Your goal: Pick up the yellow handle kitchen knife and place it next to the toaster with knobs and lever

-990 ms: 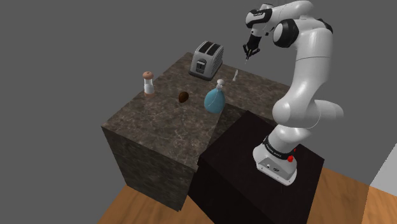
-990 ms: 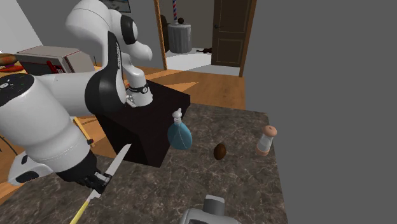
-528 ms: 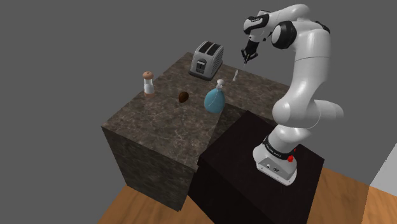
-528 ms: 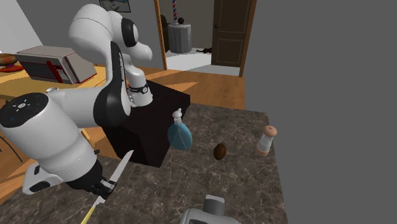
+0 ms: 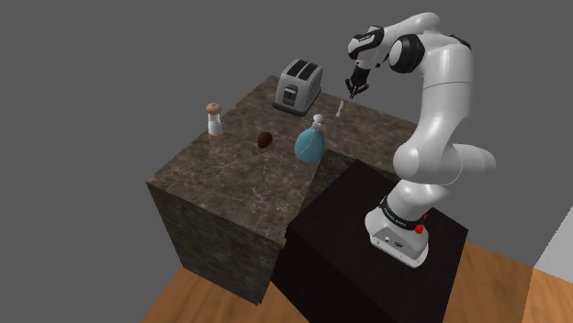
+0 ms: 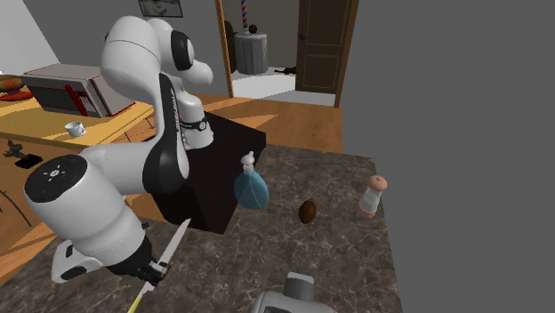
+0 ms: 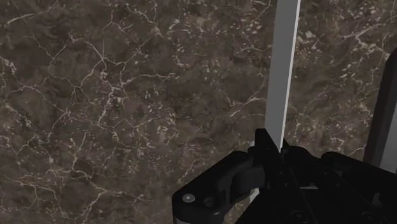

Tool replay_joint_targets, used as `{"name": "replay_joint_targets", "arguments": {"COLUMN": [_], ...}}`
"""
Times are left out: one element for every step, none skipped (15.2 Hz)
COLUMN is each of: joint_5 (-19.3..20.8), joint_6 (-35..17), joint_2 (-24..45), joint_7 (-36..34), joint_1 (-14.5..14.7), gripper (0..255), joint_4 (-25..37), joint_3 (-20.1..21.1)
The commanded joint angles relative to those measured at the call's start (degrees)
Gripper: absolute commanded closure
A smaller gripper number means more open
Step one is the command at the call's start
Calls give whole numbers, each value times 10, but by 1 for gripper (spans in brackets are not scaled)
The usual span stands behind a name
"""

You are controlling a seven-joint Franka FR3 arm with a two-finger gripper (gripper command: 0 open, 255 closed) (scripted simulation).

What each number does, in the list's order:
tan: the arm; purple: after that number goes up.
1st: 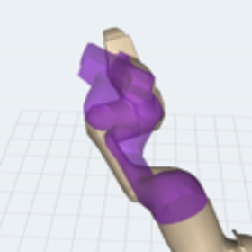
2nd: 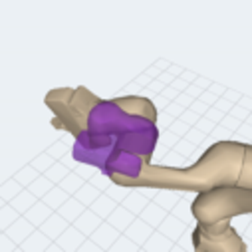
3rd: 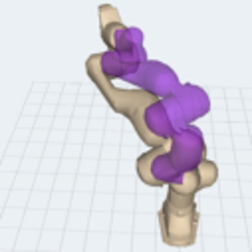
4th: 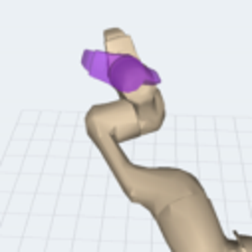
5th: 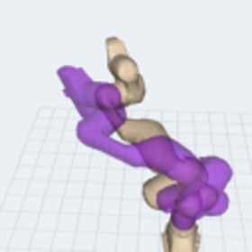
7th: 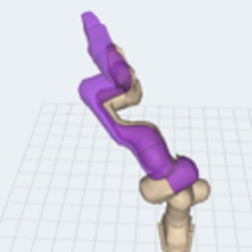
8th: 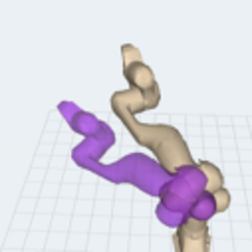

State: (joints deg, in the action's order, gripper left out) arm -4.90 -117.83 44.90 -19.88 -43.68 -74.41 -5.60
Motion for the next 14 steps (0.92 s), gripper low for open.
{"name": "replay_joint_targets", "arguments": {"joint_5": [-1, -1, -1, -2, -2, -2, -3, -3, -4, -4, -4, -5, -5, -5], "joint_6": [-10, -15, -20, -25, -30, -35, -39, -44, -49, -53, -58, -62, -66, -71], "joint_2": [8, 12, 16, 21, 25, 29, 33, 38, 42, 47, 52, 57, 62, 67], "joint_7": [1, 1, 2, 2, 2, 2, 2, 3, 3, 3, 3, 3, 3, 4], "joint_1": [-1, -1, -1, -1, -1, -2, -2, -2, -2, -2, -2, -3, -3, -3], "gripper": [255, 255, 255, 255, 255, 255, 255, 255, 255, 255, 255, 255, 255, 255], "joint_4": [-1, -3, -3, -4, -5, -6, -6, -6, -6, -6, -6, -5, -5, -4], "joint_3": [0, 1, 1, 1, 2, 2, 2, 2, 3, 3, 3, 4, 4, 4]}}
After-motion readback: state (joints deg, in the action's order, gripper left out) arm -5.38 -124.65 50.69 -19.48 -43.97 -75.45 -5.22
